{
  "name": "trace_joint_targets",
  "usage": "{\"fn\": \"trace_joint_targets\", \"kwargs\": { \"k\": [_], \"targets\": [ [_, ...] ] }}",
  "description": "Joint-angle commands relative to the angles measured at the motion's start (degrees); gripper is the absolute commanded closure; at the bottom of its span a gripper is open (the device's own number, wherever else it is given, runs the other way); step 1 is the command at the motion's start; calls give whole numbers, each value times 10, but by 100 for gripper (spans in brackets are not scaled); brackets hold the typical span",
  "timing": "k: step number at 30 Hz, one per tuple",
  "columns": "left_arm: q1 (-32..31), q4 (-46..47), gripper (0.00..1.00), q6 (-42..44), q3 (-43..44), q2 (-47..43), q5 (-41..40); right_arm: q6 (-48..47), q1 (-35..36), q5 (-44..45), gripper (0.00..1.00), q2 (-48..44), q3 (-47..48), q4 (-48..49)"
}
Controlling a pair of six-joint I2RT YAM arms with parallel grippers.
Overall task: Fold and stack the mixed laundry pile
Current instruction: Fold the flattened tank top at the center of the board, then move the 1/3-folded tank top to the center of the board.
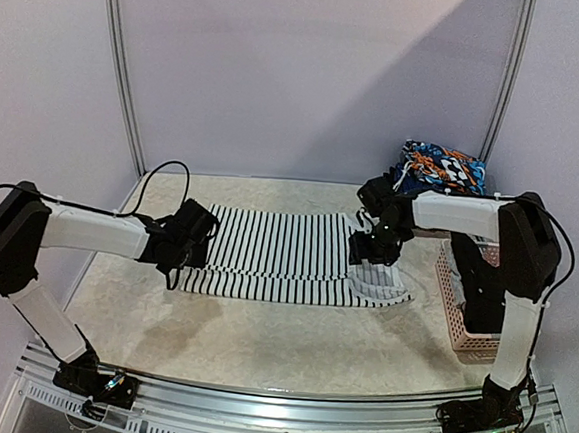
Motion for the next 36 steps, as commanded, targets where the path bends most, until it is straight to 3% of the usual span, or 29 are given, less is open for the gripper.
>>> {"fn": "trace_joint_targets", "kwargs": {
  "k": [1, 12, 21, 36],
  "targets": [
    [-9, 6, 41, 24, -29, -39, 17, 7, 3, -9, 37, -73, -55, 39],
    [-41, 78, 57, 36, -82, -51, 127, 3, 39, -157, 46, -109, -149, 147],
    [-41, 119, 62, 33, -89, 4, 166, 9, 43, -168, 56, -68, -160, 151],
    [-42, 174, 64, 15, -111, 64, 189, 22, 43, -148, 63, -11, -170, 125]
  ]
}}
